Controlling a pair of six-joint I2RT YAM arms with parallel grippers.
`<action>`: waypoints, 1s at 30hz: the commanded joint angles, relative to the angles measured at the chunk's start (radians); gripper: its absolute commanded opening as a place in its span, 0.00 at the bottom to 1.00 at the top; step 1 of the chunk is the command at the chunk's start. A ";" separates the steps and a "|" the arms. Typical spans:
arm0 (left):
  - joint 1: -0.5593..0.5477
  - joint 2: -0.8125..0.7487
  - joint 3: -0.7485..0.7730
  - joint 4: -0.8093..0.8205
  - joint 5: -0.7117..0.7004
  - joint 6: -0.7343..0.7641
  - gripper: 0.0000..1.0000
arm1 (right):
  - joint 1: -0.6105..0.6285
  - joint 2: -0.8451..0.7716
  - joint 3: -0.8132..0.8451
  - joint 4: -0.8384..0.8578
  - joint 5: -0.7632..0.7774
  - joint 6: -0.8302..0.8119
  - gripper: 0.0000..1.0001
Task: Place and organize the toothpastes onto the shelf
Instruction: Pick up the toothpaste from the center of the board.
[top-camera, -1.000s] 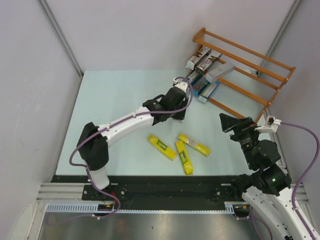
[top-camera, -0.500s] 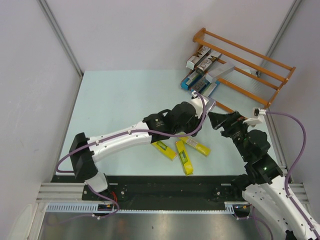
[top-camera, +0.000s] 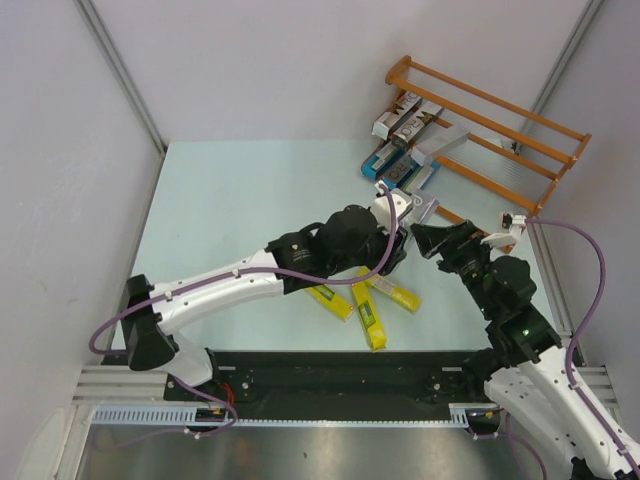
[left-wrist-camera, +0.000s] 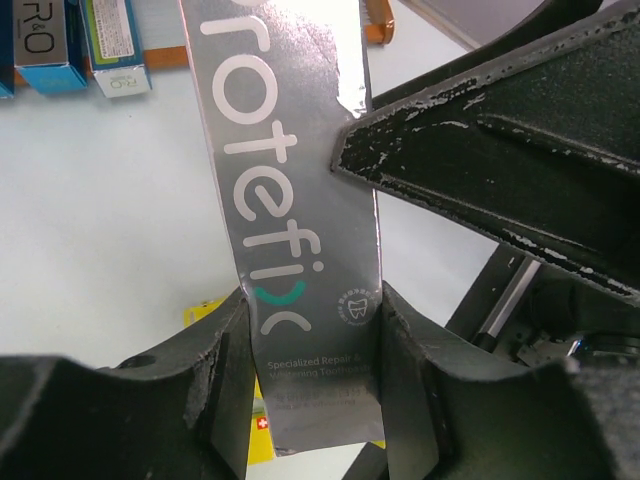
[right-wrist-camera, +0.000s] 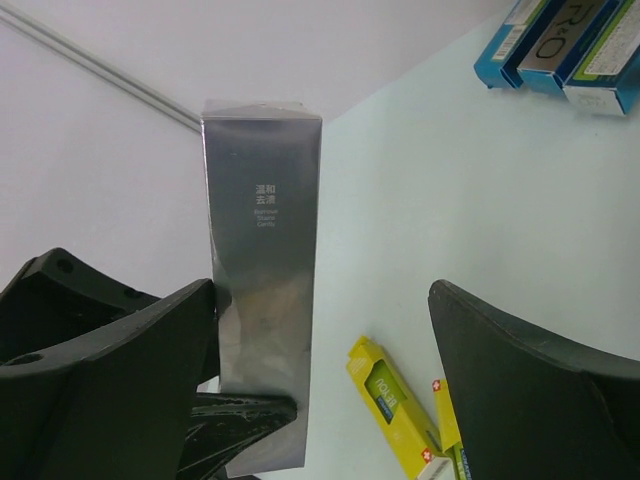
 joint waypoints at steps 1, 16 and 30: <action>-0.014 -0.048 0.001 0.089 0.048 0.036 0.38 | -0.001 -0.002 -0.010 0.069 -0.025 0.014 0.91; -0.037 -0.040 0.019 0.077 0.040 0.080 0.49 | -0.003 -0.042 -0.012 0.083 -0.060 0.001 0.29; -0.014 -0.114 0.011 0.097 -0.029 0.010 1.00 | -0.008 -0.155 -0.012 0.012 0.030 -0.002 0.28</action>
